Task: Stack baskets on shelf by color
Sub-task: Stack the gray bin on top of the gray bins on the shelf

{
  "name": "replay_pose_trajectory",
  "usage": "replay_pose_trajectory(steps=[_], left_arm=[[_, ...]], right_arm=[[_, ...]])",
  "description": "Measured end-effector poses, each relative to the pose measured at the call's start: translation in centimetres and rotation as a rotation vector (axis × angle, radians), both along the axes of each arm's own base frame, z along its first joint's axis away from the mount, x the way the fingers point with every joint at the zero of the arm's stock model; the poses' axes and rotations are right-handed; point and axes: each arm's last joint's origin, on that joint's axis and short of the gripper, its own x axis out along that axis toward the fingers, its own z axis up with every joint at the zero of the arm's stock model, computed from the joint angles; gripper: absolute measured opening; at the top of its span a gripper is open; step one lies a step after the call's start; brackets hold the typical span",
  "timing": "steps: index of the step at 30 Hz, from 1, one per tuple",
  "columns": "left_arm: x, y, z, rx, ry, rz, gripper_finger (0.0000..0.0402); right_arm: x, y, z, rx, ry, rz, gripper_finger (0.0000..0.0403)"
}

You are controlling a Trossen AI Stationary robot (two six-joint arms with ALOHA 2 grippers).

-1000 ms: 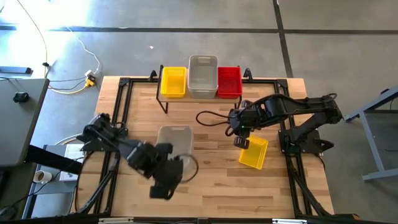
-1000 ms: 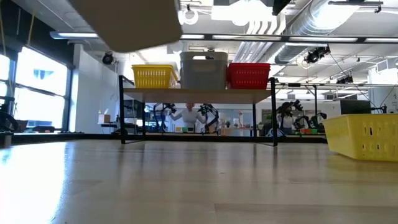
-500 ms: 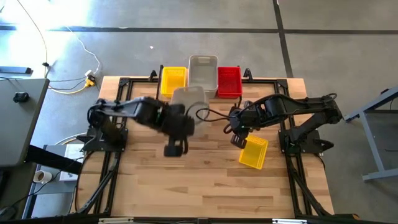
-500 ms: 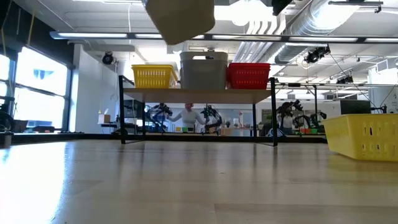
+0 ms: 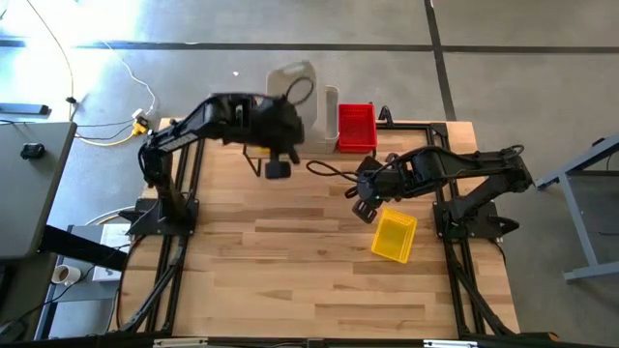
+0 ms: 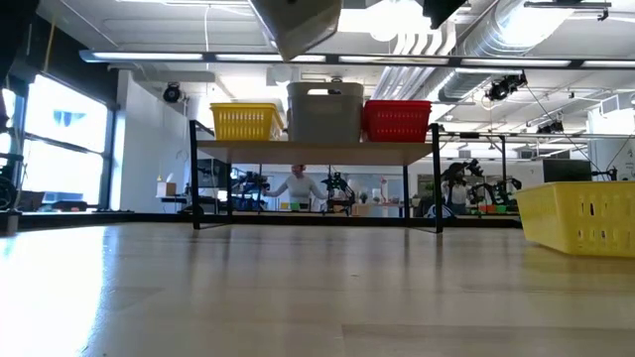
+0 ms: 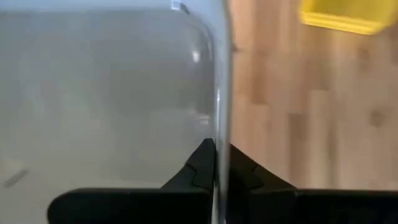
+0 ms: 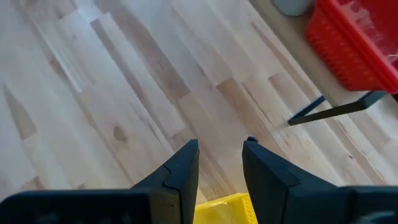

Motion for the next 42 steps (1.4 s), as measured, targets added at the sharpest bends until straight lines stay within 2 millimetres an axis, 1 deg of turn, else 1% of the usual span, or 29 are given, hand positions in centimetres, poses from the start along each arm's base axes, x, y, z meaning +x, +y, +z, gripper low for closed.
replay_pose_trajectory(steps=[5,8,12,18,25,32,42], left_arm=[[-0.1,3.6,0.8,0.084,-0.084,0.002,0.0],[-0.3,5.3,1.1,0.105,-0.118,-0.017,0.0],[-0.4,7.2,0.9,0.1,-0.13,-0.02,0.0],[-0.8,9.1,0.2,0.049,-0.123,-0.039,0.0],[-1.0,9.0,-0.2,-0.009,-0.094,-0.07,0.0],[-0.9,8.9,-0.3,-0.037,-0.11,-0.044,0.0],[1.2,9.5,-2.4,-0.066,-0.054,-0.027,0.0]], right_arm=[[0.0,-0.1,0.0,-0.014,-0.023,-0.064,0.011],[0.0,-0.2,0.0,-0.006,-0.034,-0.098,0.011],[0.0,-0.2,0.1,-0.013,-0.049,-0.135,0.011],[0.1,-0.3,0.1,-0.033,-0.076,-0.2,0.011],[0.1,-0.3,0.1,-0.021,-0.087,-0.23,0.011],[0.1,-0.3,0.1,-0.02,-0.087,-0.23,0.011],[0.1,-0.4,0.1,-0.026,-0.087,-0.228,0.011]])
